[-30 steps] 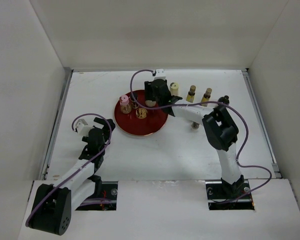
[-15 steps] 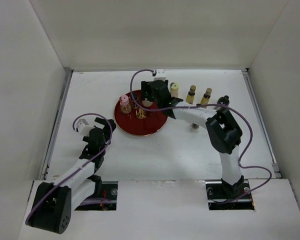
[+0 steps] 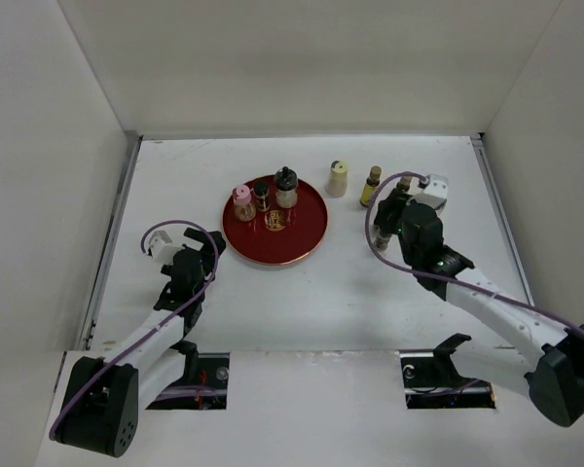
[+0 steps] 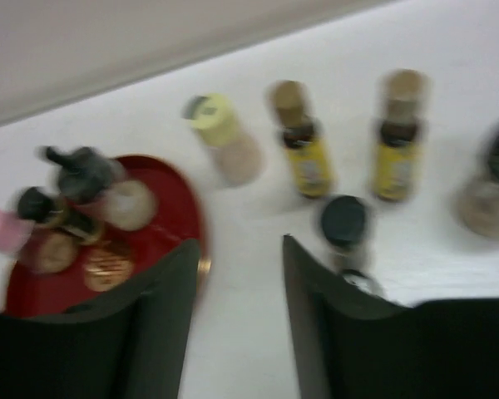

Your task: Organize the condiment bottles

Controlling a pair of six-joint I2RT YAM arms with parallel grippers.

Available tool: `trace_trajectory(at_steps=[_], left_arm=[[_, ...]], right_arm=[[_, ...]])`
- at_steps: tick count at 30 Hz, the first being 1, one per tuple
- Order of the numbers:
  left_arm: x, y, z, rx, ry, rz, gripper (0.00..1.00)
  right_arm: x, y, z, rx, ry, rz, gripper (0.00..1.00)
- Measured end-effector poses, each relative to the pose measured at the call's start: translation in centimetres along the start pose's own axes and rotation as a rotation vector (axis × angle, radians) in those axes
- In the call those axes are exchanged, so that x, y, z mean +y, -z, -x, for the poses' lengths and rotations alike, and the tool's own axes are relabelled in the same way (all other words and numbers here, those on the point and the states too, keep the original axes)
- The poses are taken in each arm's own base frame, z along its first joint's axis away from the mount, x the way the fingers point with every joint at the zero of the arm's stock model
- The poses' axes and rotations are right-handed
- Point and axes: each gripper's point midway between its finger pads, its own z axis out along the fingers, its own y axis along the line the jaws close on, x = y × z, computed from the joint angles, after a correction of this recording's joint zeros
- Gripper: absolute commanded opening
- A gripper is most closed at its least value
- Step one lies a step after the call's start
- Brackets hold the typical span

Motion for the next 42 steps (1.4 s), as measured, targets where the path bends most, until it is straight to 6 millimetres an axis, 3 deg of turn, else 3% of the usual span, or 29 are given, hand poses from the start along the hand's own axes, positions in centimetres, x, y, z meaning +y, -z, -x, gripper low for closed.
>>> trace_trajectory(at_steps=[3,6,11,16,22,27,31,35,38,42], left_arm=[[0.0,0.0,0.0,0.000,0.000,-0.001,1.00],[0.0,0.0,0.0,0.000,0.000,-0.001,1.00],[-0.1,0.1,-0.1,0.001,-0.001,-0.005,1.00],[-0.2,0.1,-0.1,0.003,-0.002,-0.006,1.00],[-0.1,0.0,-0.2,0.007,-0.004,-0.002,1.00],[0.0,0.0,-0.2,0.007,-0.004,-0.002,1.00],[0.0,0.0,-0.3,0.008,-0.005,0.001,1.00],[0.0,0.0,-0.4,0.011,-0.006,-0.002,1.00],[0.0,-0.1,-0.5,0.014,-0.008,-0.001,1.00],[-0.1,-0.1,-0.5,0.011,-0.006,-0.005,1.00]], right_arm=[[-5.6,0.7,-1.5,0.033,0.004,-0.146,0.81],[-8.1,1.0,-3.9,0.104,0.037,-0.218,0.86],[-8.6,0.5,-6.9,0.200,0.084,-0.227,0.88],[-8.3,-0.7,-8.8,0.263,0.120,-0.227,0.81],[-8.1,-2.2,-9.9,0.294,0.151,-0.239,0.66],[-8.1,-2.6,-10.2,0.294,0.176,-0.242,0.47],[-7.1,-2.1,-10.3,0.289,0.201,-0.223,0.45],[-4.7,-0.7,-9.3,0.277,0.225,-0.163,0.45],[-1.4,-0.4,-6.7,0.226,0.214,-0.091,0.45],[4.0,-2.3,-3.2,0.156,0.172,0.011,0.45]])
